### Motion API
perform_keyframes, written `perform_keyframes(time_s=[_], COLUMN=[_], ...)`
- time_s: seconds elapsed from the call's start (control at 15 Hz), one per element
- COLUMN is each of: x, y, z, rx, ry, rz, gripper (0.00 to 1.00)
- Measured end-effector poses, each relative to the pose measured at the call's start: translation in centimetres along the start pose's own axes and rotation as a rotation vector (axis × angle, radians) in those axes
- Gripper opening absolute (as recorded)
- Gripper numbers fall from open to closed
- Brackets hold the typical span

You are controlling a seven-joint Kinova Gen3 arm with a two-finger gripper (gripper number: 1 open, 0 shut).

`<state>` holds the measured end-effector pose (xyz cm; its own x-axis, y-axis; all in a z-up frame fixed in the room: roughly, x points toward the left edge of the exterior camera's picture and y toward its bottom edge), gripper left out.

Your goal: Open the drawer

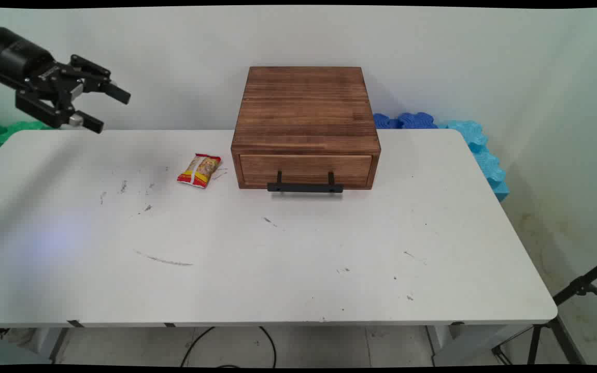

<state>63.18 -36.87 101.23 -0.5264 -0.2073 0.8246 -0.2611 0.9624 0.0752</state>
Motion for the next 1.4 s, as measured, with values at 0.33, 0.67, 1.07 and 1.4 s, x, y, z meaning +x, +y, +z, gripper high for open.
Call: perform_keyframes(time_s=[0.33,0.67,1.07,1.4], x=[2.2,5.2,9.5,12.1], y=[-0.9,-1.1,-0.2,0.1], z=[2.3,6.2,13.4,20.3], rx=[0.029,0.071,0.101,0.138], ry=[-0.015,-0.032,-0.094,-0.171], rz=[0.000,-0.026,-0.011,0.019], gripper=[1.00,1.00,1.00,1.00])
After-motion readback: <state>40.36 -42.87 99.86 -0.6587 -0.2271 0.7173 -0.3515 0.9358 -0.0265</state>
